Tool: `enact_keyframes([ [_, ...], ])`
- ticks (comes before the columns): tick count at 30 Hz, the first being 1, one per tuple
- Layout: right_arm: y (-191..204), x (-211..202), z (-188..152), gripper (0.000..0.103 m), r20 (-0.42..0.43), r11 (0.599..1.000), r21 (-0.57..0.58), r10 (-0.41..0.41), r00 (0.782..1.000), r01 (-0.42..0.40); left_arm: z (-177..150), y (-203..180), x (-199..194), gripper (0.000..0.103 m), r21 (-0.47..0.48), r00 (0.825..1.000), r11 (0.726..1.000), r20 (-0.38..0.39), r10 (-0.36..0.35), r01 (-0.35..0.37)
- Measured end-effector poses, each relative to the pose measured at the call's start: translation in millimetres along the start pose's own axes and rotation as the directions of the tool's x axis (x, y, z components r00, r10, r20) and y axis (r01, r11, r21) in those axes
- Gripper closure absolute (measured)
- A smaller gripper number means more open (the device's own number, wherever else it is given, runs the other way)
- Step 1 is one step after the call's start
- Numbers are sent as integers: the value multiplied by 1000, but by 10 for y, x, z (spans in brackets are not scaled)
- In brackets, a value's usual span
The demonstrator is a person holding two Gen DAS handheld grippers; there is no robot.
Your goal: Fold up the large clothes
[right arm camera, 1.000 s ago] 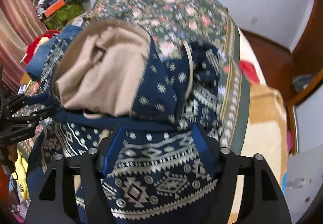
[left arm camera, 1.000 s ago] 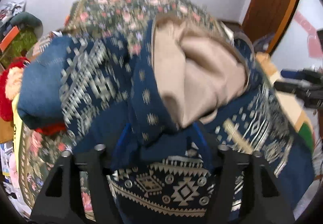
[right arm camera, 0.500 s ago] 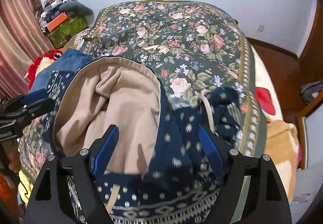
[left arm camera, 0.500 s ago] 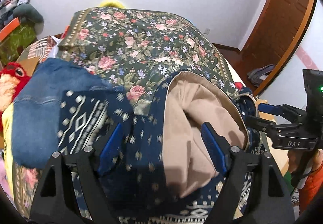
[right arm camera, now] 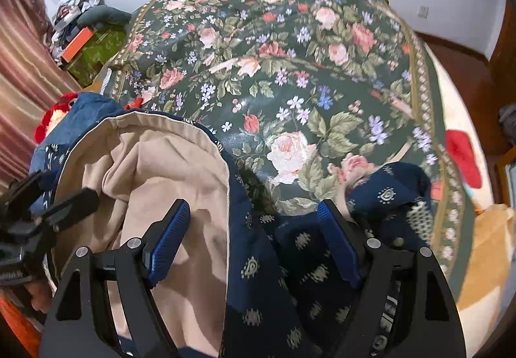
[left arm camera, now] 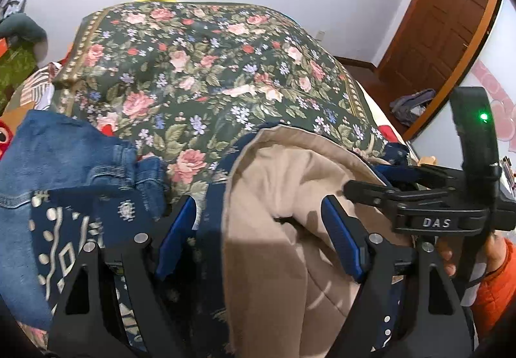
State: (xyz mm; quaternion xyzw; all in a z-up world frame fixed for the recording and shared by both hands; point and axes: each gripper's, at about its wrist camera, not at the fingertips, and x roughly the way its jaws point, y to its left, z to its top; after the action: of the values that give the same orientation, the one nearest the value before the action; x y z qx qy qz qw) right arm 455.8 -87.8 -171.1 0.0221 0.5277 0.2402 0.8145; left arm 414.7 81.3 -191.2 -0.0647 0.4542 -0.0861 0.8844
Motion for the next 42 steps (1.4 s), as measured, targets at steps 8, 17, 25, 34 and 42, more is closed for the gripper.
enact_keyframes([
  [8,32,73,-48,88,-2,999,-3,39,999,-39,-11,-58,3,64,20,1000,1000,16,-20,20],
  [17,181,-557,-186,95,106,997,-61,53,993,-47,-76,-218,-517,95,82,995,996,89,-40,33],
  [25,407,-1156,-551,95,151,990,-136,47,987,-26,-291,-427,-1203,95,108,981,986,137,-138,123],
  [34,427,-1321,-1127,95,124,989,-148,10,992,8,-840,-640,-1497,95,142,987,984,99,-125,111],
  [42,121,-1171,-1530,95,63,994,-79,-75,995,80,-1231,-443,-1311,85,41,997,997,-27,-70,71],
])
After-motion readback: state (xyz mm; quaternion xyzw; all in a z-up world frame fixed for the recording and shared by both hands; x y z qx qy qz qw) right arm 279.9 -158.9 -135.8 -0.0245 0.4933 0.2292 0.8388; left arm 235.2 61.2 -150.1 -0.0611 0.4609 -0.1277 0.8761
